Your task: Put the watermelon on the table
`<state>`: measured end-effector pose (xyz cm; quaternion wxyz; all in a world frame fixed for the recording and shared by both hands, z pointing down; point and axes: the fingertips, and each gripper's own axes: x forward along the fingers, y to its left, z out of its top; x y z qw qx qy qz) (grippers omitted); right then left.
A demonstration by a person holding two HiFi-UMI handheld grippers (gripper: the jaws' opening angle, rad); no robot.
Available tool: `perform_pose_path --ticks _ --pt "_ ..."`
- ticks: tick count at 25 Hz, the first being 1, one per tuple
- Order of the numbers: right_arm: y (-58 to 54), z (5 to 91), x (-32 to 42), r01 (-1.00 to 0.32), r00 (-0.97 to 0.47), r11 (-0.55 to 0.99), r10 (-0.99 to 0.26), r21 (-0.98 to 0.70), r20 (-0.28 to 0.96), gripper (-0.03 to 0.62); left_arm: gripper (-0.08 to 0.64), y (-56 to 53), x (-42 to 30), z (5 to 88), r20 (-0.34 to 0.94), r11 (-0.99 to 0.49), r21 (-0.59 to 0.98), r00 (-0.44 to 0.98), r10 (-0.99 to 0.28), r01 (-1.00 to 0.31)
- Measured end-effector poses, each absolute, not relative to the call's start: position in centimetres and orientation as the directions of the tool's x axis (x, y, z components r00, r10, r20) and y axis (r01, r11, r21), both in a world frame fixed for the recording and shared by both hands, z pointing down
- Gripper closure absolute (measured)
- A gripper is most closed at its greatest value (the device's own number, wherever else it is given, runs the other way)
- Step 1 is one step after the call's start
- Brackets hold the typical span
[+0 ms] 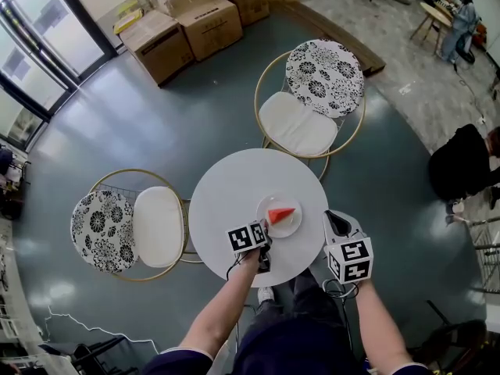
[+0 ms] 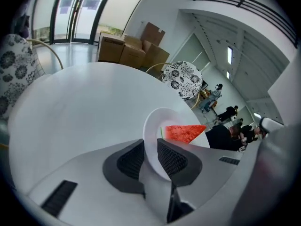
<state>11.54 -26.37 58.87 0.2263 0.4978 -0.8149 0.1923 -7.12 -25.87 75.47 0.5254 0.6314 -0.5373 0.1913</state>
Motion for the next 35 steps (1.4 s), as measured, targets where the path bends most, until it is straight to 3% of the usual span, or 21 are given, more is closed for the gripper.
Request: perform_pose_path --ticks 10,15,23,31,35 --pt "-26.2 58.0 11.4 -0.901 -0.400 0.425 -0.734 -0.089 0.548 0.589 0.456 -26.1 -7.2 75.1 0.866 -0.005 0.236 0.213 -0.452 -0.972" --pt "-26.3 57.4 11.0 -0.901 -0.405 0.423 -0.742 -0.096 0.535 0.589 0.456 -26.4 -8.8 73.7 0.849 -0.011 0.211 0.189 -0.494 -0.977" --pt "-26.5 54.8 8.8 -0.884 -0.452 0.454 -0.762 -0.114 0.463 0.589 0.457 -26.1 -10.0 66.7 0.719 -0.159 0.275 0.312 -0.621 -0.948" --pt "-25.7 52.2 5.8 -0.845 -0.528 0.515 -0.760 -0.145 0.378 0.589 0.462 -24.8 -9.0 59.4 0.591 -0.330 0.228 0.399 -0.701 -0.916" --pt "-25.4 50.4 5.5 -0.854 -0.519 0.499 -0.792 -0.150 0.322 0.589 0.554 -24.0 -7.8 55.9 0.523 -0.405 0.198 0.446 -0.727 -0.893"
